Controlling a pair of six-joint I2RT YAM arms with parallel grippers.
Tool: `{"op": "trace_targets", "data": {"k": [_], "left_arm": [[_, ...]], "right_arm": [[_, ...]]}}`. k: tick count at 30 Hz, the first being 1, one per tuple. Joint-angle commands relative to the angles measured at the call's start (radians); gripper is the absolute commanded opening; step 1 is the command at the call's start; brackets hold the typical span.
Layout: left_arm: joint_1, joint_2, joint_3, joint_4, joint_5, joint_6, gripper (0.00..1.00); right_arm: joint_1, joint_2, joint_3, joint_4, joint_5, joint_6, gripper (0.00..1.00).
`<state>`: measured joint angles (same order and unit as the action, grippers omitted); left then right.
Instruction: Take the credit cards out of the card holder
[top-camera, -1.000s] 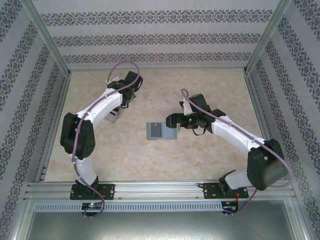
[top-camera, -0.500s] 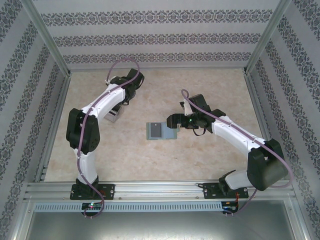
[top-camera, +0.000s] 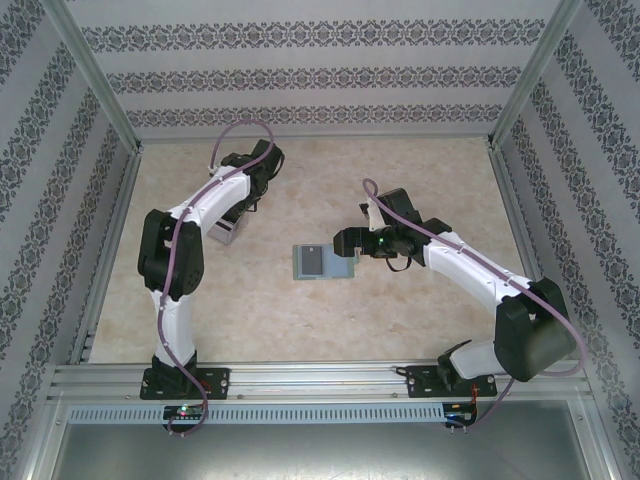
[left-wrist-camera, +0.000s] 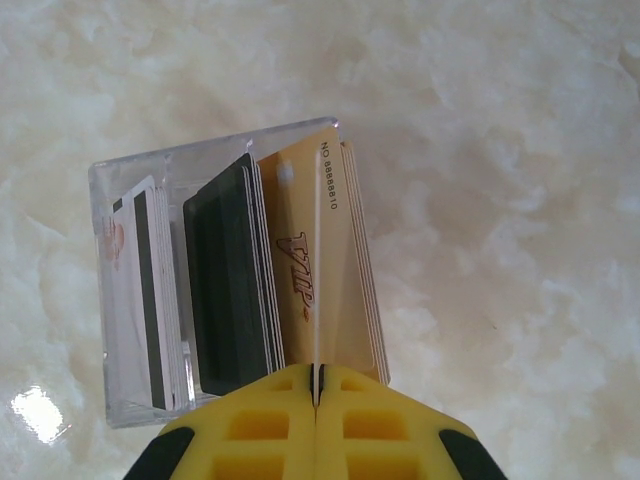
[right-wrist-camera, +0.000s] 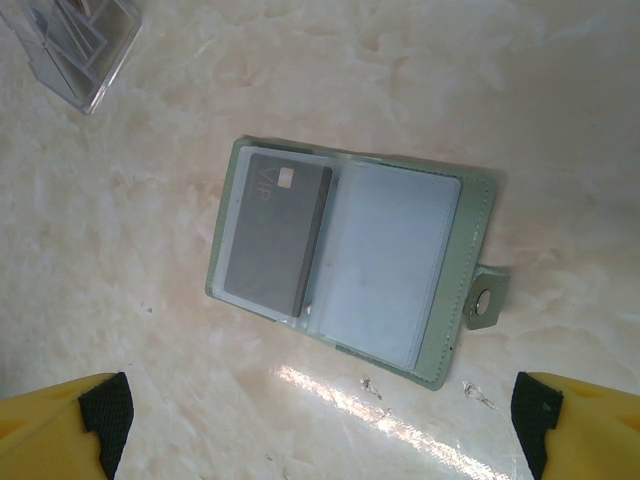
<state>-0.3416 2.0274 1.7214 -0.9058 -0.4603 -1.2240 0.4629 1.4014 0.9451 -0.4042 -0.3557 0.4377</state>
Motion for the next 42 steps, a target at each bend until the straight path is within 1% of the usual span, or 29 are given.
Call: {"op": "trace_targets", "data": {"k": [1,10,14,18,19,22,25,31,34,36,39,42], "left_arm": [[0.021,0.029,0.023,-0.009,0.012,-0.015,0.00],[0.036,0.040,0.018,-0.009,0.040,-0.045,0.01],[0.041,0.043,0.018,0.002,0.054,-0.042,0.09],[0.042,0.042,0.026,0.018,0.063,-0.013,0.13],[0.043,0.041,0.029,0.017,0.064,-0.009,0.17],[0.043,0.030,0.031,0.024,0.068,0.016,0.24],[0.043,0.012,0.033,0.031,0.068,0.039,0.35],[0.043,-0.071,0.033,0.045,0.111,0.123,0.40],[0.042,-0.158,-0.021,0.070,0.143,0.185,0.45],[0.042,-0.234,-0.088,0.096,0.161,0.224,0.50],[0.042,-0.361,-0.209,0.130,0.176,0.270,0.63],[0.042,-0.474,-0.323,0.136,0.198,0.304,0.79]], "right_arm": [[0.013,-0.011,0.010,-0.020,0.009,-0.012,0.98],[0.013,-0.004,0.017,-0.023,0.005,-0.009,0.98],[0.013,-0.001,0.021,-0.028,0.006,-0.012,0.98],[0.013,0.000,0.023,-0.028,0.006,-0.011,0.98],[0.012,-0.001,0.021,-0.026,0.006,-0.011,0.98],[0.013,-0.001,0.016,-0.024,0.007,-0.013,0.98],[0.013,0.003,0.016,-0.024,0.008,-0.013,0.98],[0.019,-0.001,0.023,-0.031,0.023,-0.017,0.98],[0.035,-0.002,0.028,-0.044,0.057,-0.019,0.97],[0.056,0.001,0.031,-0.048,0.087,-0.011,0.96],[0.096,0.022,0.041,-0.045,0.127,0.016,0.94],[0.138,0.070,0.065,-0.043,0.165,0.052,0.90]]}}
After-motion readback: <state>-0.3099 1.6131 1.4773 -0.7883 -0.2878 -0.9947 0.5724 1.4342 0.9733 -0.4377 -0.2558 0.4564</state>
